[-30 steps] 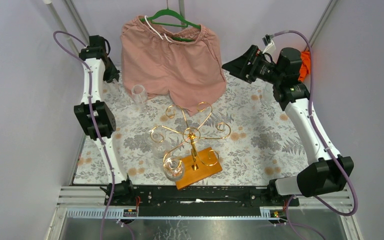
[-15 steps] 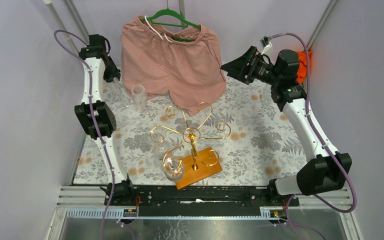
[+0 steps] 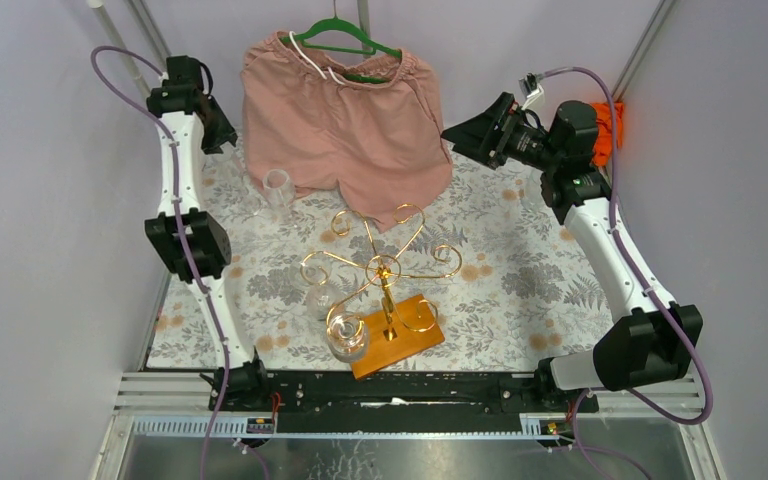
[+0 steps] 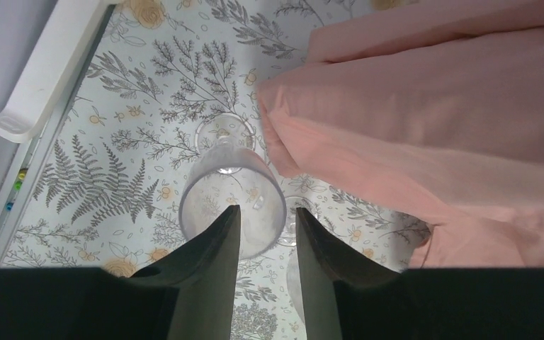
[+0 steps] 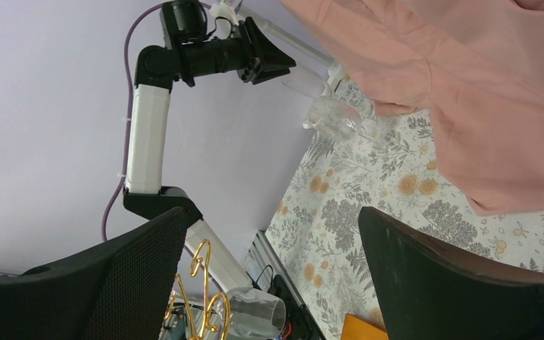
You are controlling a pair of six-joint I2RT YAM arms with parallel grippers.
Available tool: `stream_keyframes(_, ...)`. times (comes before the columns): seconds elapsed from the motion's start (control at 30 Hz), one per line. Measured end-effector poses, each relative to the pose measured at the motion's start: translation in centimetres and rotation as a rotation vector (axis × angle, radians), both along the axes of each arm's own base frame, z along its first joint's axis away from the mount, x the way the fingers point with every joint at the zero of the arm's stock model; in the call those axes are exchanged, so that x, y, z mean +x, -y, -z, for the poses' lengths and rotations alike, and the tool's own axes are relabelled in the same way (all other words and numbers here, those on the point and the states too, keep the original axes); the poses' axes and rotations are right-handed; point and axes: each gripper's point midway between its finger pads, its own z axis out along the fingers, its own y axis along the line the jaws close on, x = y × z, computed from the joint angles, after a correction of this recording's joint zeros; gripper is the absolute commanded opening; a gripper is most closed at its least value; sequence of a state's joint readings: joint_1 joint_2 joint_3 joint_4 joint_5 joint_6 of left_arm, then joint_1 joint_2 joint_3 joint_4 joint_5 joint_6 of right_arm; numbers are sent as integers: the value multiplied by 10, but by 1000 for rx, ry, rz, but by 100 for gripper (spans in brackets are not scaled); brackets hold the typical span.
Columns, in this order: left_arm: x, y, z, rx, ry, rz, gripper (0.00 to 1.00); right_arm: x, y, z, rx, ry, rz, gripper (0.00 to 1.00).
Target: Take the wine glass off the wine glass rack
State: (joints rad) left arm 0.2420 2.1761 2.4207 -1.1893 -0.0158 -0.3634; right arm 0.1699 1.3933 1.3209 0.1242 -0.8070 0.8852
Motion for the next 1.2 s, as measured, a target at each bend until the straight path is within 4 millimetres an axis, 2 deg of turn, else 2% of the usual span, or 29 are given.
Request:
stream_keyframes(0.33,-16,4,-66,31,141,-2,43,-1,-1,1,7,-6,-6,100)
stream_keyframes(0.4,-24,11,-94,24,207,7,44,-1,-1,2,7,-5,-6,100)
stream_keyframes(0.43,-26,12,-99,24,217,9,44,-1,-1,3,7,-6,-6,100)
stream_keyframes(0.47,-30,17,-112,13,255,18,44,-1,-1,4,6,-9,-6,100)
stream_keyframes(0.57,-52,39,-156,-38,385,66,45,-1,-1,8,5,-18,-6,100)
stream_keyframes(0.7,-98,91,-221,-182,620,204,46,-1,-1,14,0,-30,-5,100)
stream_keyframes(0.83,-140,145,-266,-367,810,402,46,-5,1,13,-11,-26,-1,100)
stream_keyframes(0.9,-154,165,-272,-462,850,486,47,-9,2,9,-15,-14,1,100)
stream_keyframes(1.0,-168,187,-256,-613,834,575,47,-19,2,0,-7,12,-13,100)
stream_keyframes(1.1,-168,195,-231,-719,762,603,47,-32,-1,-8,17,28,-61,100)
stream_keyframes(1.2,-167,198,-213,-769,710,607,47,-45,-3,0,39,2,-109,100)
